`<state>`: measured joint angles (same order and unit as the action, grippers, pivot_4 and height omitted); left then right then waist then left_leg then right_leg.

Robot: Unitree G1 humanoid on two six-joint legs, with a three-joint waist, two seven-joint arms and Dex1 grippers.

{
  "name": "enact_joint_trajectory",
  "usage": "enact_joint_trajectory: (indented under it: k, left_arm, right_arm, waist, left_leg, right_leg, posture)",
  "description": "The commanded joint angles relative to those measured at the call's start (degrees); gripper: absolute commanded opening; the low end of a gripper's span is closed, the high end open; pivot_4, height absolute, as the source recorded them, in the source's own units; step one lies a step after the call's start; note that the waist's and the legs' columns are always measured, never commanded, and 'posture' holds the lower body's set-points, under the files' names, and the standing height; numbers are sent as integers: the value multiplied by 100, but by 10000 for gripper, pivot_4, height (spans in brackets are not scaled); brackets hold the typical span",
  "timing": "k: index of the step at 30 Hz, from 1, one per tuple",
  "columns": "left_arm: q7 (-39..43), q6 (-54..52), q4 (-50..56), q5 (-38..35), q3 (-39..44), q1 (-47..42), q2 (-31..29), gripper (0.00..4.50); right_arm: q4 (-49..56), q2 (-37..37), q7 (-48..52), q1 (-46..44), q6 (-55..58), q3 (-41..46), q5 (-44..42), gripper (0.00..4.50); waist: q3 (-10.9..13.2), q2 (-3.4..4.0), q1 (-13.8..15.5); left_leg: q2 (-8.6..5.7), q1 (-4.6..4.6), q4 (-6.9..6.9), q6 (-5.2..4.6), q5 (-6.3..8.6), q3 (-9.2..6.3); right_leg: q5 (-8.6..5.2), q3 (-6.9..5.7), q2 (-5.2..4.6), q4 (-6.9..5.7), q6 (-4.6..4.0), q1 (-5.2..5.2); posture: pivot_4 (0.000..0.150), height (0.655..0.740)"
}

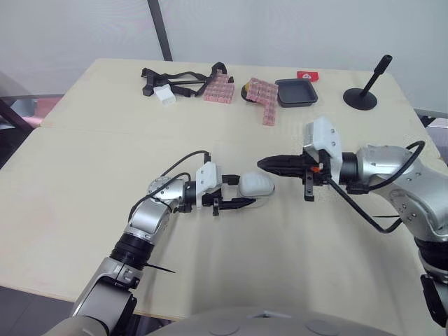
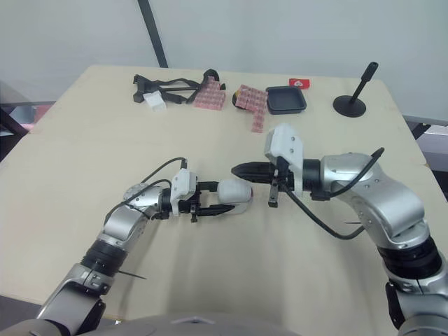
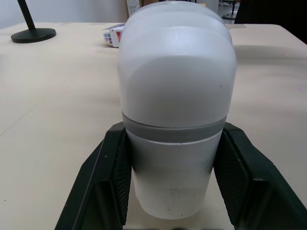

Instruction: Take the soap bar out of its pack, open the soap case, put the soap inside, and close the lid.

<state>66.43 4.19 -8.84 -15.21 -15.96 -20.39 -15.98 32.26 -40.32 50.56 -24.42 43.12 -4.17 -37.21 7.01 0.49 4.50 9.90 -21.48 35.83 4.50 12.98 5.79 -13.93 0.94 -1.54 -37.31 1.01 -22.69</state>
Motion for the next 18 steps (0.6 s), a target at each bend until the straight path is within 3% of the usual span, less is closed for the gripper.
enact_joint_trajectory:
  k: [1, 18]
  left_arm:
    - [-14, 45, 203, -123, 86, -56, 11, 19073]
    - [-104, 39, 192, -104, 102, -99, 31, 19073]
  right_arm:
    - [95, 37, -37, 33, -204, -55, 123, 270]
    - [-323, -179, 206, 289, -543, -675, 851, 270]
  waist:
    - [0, 0, -6]
    - [0, 0, -10]
  left_leg:
    - [0, -1, 0, 1, 0, 0]
    - [0, 3, -2, 6, 2, 0]
  right_leg:
    - [0, 0, 0, 0, 0, 0]
    - [1, 0, 1, 3, 2, 12]
  posture:
    - [1500, 7374]
    - [1500, 7374]
